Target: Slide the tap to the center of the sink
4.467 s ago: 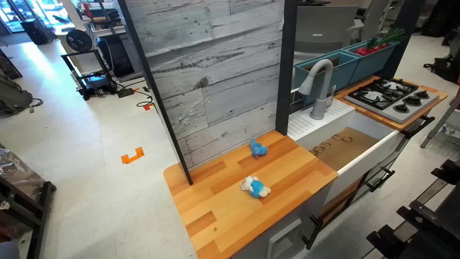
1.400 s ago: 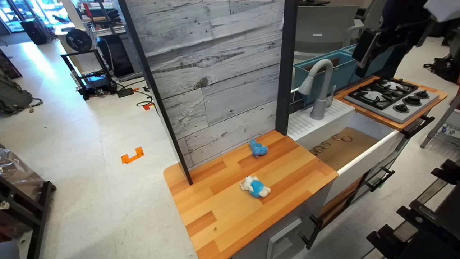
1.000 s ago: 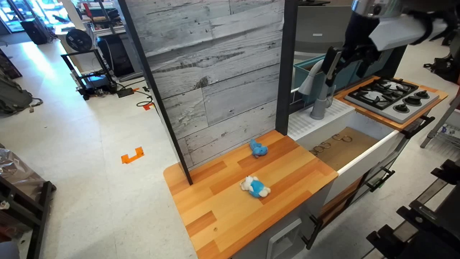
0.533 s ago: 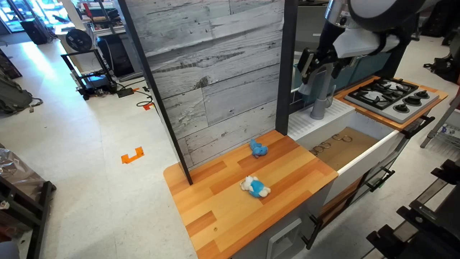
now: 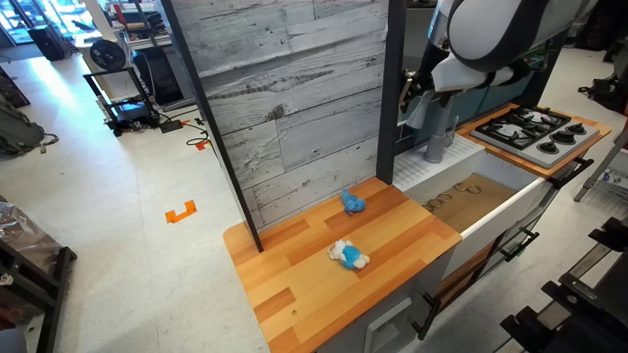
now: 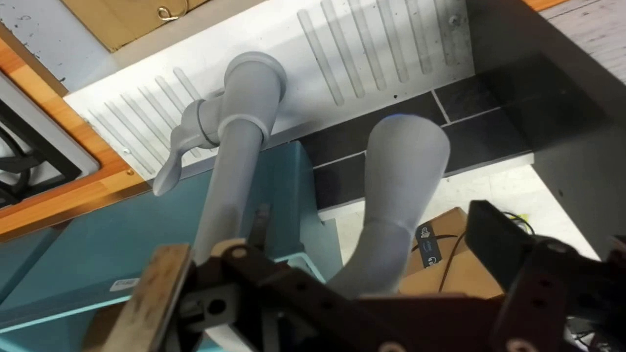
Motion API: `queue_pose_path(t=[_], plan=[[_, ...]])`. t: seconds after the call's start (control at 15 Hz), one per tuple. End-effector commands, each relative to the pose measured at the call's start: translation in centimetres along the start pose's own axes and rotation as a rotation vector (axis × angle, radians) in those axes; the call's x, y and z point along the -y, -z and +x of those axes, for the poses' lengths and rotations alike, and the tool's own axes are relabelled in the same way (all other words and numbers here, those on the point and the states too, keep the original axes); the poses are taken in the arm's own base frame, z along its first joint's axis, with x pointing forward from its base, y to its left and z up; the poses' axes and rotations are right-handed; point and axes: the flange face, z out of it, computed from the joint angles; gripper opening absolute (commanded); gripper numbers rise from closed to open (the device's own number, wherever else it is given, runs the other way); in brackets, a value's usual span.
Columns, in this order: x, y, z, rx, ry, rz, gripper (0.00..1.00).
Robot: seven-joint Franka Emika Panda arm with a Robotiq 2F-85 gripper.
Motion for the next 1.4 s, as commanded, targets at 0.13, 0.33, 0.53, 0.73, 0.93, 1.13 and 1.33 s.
queue_pose_path(t=[0.13,0.33,0.53,0.73,0.93,1.13,1.33], plan=[[-0.1,-1.8,-1.1,-0.003,-0.072,-0.005,1.00],[-0.2,-2.1,-1.9,0.005,-0.101,-0.012,1.00],[-0.1,-2.1,-2.2,0.002,-0.125,-0.012,1.00],[-0.3,-1.7,-2.2,-0.010,-0.133,-0.030,1.00],[-0.8,-1.0,-2.1,-0.045,-0.118,-0.050,1.00],[-2.3,0.3,-3.4,-0.066,-0.109,-0.076,1.00],[-4.1,1.0,-4.8,-0.059,-0.112,-0.104,1.00]])
